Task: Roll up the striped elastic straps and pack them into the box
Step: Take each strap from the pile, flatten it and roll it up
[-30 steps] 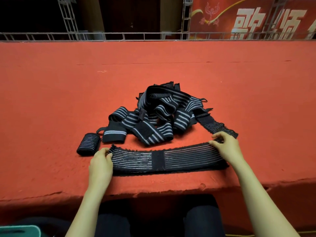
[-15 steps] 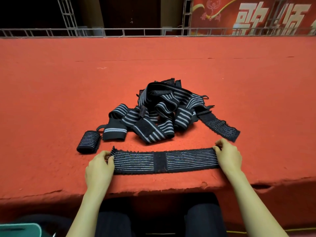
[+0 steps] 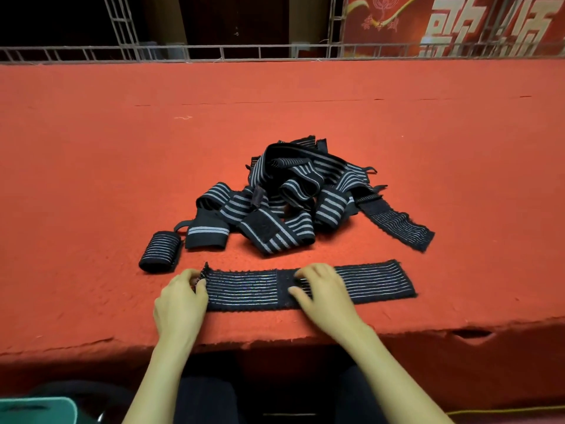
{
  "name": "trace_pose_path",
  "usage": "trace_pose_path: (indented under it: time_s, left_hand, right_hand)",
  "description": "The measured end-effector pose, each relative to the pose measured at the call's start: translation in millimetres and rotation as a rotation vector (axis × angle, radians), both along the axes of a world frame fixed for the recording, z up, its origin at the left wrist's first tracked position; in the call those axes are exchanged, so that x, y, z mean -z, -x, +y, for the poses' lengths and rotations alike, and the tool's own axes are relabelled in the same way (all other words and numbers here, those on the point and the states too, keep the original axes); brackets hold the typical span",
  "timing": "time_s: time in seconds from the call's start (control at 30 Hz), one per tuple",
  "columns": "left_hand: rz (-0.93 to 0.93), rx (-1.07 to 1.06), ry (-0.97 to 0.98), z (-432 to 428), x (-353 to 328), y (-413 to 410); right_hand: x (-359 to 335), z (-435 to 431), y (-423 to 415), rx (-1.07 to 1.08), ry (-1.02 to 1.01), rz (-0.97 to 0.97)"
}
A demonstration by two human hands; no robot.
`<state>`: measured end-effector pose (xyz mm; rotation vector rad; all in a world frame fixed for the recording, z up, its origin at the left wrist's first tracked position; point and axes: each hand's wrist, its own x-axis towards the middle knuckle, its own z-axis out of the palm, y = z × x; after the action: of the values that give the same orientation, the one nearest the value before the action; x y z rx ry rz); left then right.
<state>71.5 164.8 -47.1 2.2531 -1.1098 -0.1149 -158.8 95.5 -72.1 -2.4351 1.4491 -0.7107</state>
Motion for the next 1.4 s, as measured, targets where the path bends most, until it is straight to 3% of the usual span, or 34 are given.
trace_pose_path:
  time_s: [0.1,0.23,0.47,0.8,0.93,1.17,1.4]
  left_hand:
    - [0.061,0.021,0.018,2,-1,-3]
    - [0.151,0.033,0.035,7,0,-14]
    - [0.243,0.026,0.073,6,-1,-17]
    - [0.025,-0.025,-0.071,8,8,-18]
    - [0.077,-0.067,-0.091,14,5,-13]
    - [0.296,0.023,0.148,16,1,-1]
    - [0.227,0.068,0.214,14,9,9]
  right_hand:
    - [-2,5,-31,-0.256,-0.086,0.057]
    - [-4,6,-62,-0.369,-0.134,0.131]
    - [10,1,-69,-0.327,-0.178,0.183]
    - [13,6,-69,-0.288,-0.145,0.174]
    - [13,6,-69,-0.285,-0.15,0.166]
    - [13,6,-69,-0.281,-0.149,0.167]
    - [11,7,-68,-0.275,-0.147,0.201]
